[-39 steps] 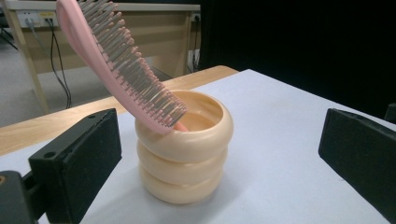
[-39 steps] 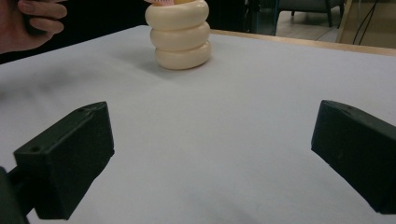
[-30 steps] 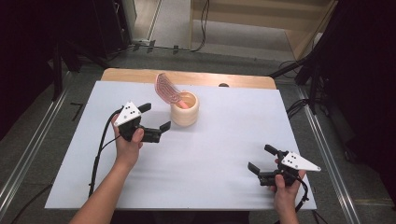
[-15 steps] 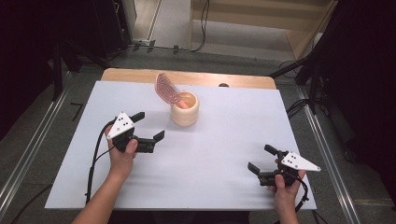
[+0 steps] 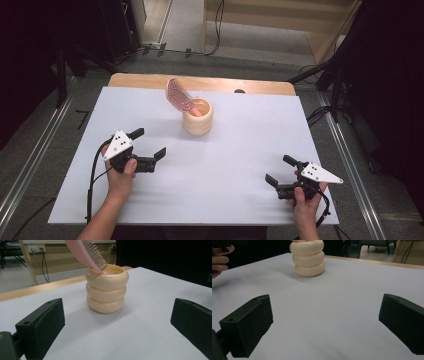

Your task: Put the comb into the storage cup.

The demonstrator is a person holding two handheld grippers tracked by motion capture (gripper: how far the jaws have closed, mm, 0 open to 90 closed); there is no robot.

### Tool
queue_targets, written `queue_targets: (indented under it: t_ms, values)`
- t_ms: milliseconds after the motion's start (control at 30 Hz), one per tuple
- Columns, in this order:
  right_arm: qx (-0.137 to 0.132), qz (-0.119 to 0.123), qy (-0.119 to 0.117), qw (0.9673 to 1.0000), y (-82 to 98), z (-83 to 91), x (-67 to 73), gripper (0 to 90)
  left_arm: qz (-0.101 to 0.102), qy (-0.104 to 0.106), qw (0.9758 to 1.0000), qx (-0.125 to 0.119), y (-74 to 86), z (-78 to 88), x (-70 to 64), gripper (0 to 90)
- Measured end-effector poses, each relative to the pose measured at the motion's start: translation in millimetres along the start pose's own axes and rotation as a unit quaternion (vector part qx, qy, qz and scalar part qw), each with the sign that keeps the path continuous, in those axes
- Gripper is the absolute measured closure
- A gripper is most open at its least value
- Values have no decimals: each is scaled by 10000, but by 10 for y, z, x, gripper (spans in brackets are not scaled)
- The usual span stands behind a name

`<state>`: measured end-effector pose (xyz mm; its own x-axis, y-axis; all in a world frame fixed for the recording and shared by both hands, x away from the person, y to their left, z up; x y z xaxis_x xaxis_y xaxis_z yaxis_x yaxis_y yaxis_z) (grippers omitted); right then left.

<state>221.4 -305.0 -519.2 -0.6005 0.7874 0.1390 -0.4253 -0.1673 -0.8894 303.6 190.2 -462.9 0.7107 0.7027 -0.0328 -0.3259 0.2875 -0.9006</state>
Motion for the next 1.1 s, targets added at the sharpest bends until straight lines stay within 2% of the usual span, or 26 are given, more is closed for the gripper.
queue_targets:
  t_ms: [433,1100]
  values:
    - [11,-7,12,10000,1,0,1,0,-53,-161,9998,108,225,188,20,0]
    - [12,-18,14,10000,0,-1,1,0,134,-378,9991,155,503,598,147,0]
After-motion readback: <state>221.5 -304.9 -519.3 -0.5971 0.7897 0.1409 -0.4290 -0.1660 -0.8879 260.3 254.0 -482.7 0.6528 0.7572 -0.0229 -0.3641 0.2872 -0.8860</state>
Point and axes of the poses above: each handheld gripper's, and its own axes: z roughly backward along the jaws, y roughly out of its underside, x roughly to its left, the point moved 1 cm from there along -z, roughly forward along the jaws, and after that the axes turned 10 degrees about x, right-handed, at the moved point
